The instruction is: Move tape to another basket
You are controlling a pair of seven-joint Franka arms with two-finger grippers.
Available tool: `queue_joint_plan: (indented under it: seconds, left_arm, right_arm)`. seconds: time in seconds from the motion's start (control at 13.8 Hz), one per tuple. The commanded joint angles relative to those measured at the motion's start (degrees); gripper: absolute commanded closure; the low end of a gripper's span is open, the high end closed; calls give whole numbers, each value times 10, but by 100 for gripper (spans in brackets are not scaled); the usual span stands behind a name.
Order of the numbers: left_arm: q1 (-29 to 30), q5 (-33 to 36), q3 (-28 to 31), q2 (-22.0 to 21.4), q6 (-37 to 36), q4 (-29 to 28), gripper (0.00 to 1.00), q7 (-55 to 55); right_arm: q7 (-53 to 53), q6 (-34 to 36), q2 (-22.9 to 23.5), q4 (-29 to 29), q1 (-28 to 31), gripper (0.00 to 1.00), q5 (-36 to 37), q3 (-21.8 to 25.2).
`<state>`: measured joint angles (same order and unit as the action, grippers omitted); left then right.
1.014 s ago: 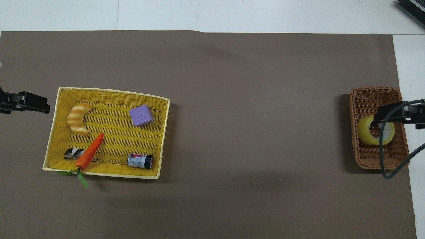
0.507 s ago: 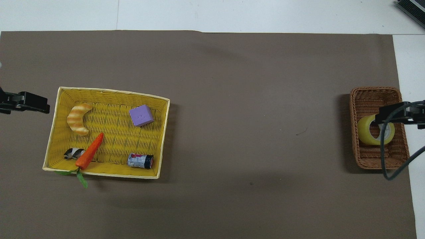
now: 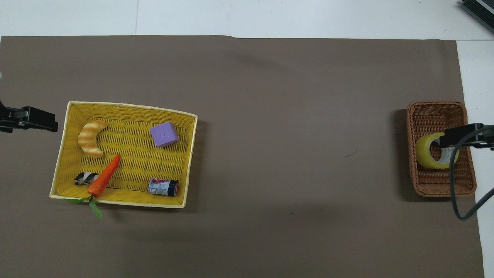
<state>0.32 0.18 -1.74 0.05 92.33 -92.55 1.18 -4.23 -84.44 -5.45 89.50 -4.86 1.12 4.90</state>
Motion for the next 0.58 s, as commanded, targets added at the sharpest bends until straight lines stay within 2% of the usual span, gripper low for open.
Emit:
queue_joint_plan:
  seconds: [0.0,0.51]
  left_arm:
    - [-11,11,9,-3,-4,4,0,4]
    - [-11,11,9,-2,-4,4,0,4]
  right_arm:
    - [18,-4,-5,7,7,0,-1,-1]
    - [13,-3,-5,7,11,0,-1,1]
